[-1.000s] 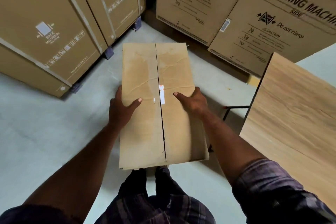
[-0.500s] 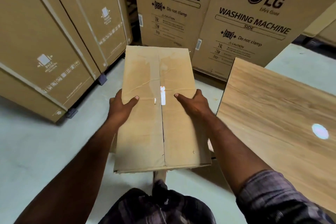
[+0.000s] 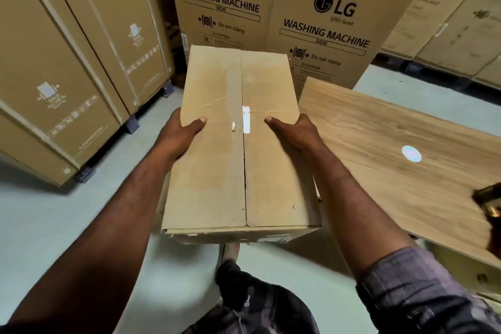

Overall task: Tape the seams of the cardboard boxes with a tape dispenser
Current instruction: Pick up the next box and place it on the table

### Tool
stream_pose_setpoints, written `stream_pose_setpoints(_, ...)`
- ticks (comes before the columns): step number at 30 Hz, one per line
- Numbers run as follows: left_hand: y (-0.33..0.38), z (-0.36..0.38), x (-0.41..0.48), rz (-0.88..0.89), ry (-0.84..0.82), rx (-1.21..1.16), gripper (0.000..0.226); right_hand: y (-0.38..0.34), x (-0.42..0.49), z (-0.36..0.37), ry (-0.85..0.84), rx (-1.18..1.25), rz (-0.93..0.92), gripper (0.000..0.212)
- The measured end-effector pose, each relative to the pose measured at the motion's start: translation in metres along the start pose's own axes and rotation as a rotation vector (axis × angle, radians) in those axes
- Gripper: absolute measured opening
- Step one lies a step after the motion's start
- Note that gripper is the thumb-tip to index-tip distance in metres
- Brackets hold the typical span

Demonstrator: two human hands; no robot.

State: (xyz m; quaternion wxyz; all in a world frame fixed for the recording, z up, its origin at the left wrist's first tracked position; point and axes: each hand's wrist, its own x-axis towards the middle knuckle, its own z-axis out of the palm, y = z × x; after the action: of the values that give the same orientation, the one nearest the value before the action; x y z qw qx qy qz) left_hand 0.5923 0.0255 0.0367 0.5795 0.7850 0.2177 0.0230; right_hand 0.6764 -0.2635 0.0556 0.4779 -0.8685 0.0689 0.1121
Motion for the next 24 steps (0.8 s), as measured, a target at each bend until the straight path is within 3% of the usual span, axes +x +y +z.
stream_pose_setpoints(6, 0.031, 0.053, -0.045, 0.074, -0.066, -0.008, 0.038, 0.028, -0.037, -0.065, 0.049, -0.006, 0.039, 0.067)
stream_pose_setpoints(11, 0.051, 0.106, -0.064, 0.109, -0.142, -0.012, 0.043, 0.064, -0.047, -0.116, 0.115, 0.021, 0.078, 0.094)
stream_pose_setpoints(20, 0.093, 0.246, -0.079, 0.104, -0.238, 0.016, 0.046, 0.15, -0.024, -0.236, 0.183, 0.048, 0.158, 0.097)
stream_pose_setpoints(24, 0.112, 0.329, -0.083, 0.095, -0.283, 0.028, 0.071, 0.201, -0.001, -0.309, 0.198, 0.053, 0.155, 0.11)
